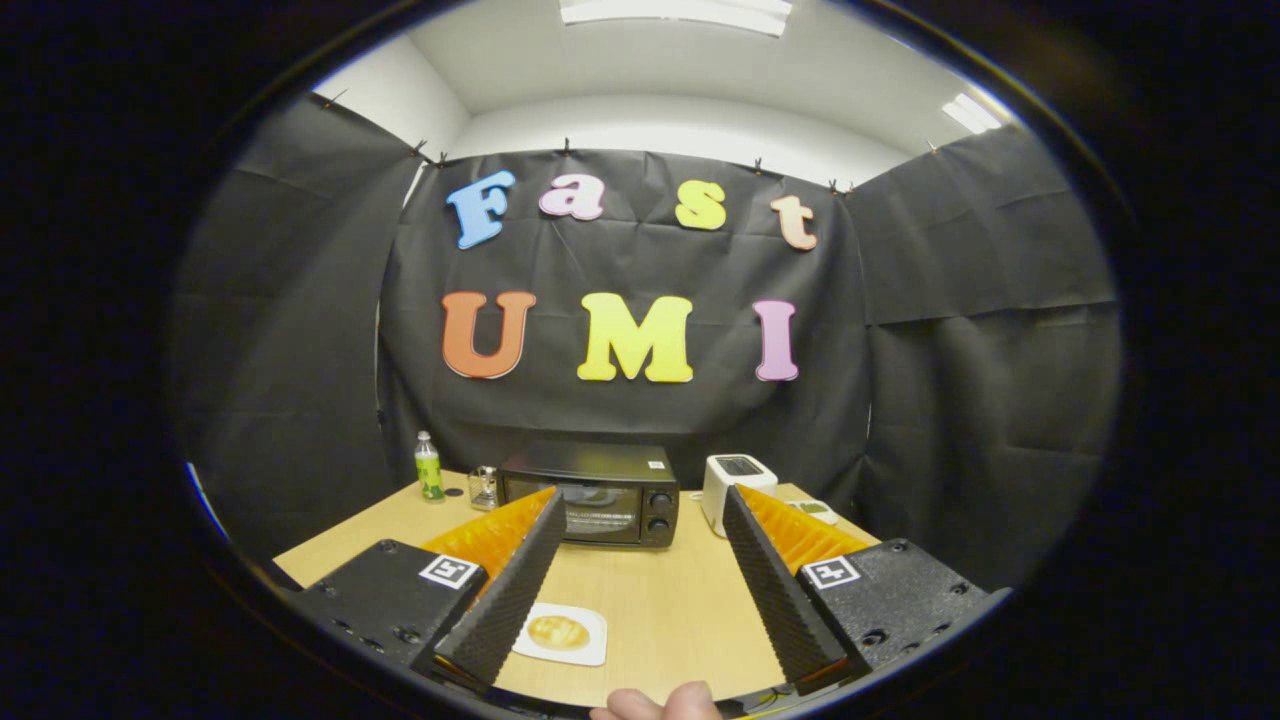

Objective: Open the toaster oven, put the food inside, and close the toaster oven door.

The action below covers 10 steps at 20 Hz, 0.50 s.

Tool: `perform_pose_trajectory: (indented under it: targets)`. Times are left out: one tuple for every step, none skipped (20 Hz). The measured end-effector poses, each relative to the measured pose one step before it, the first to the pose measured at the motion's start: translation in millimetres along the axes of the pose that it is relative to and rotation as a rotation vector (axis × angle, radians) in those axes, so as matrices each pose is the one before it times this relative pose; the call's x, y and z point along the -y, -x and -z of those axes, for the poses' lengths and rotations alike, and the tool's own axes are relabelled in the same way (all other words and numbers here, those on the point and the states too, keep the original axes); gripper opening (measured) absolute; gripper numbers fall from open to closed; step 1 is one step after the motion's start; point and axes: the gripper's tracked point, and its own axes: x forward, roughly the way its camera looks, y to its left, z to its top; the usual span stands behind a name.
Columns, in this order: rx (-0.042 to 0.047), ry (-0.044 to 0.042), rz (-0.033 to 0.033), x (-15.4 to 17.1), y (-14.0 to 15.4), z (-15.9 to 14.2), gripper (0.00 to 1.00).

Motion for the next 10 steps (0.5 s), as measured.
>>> perform_pose_trajectory:
  targets:
    - [-0.00017,0.00208,0.00259,0.59,-0.34,-0.47,1.00]
    - [0.00077,0.00254,0.00162,0.68,0.76,0.54,1.00]
    - [-0.00004,-0.00065,0.00027,-0.28,0.42,-0.34,1.00]
    - [-0.00035,-0.00209,-0.00122,-0.51,-0.11,0.80,1.00]
    - [-0.00166,-0.00036,-0.00080,-0.12,-0.51,0.04,1.00]
    - [0.00086,0.00012,0.00041,0.79,0.75,0.33,1.00]
    - [0.00336,-0.00200,0.00109,0.35,0.09,-0.86,1.00]
    - [0.00188,-0.00128,-0.00136,-0.07,0.36,0.48,1.00]
    - [0.00015,0.00026,-0.00228,-1.39,-1.11,-0.02,1.00]
    - [-0.00185,-0.00066,-0.00287,-1.26,-1.38,1.84,1.00]
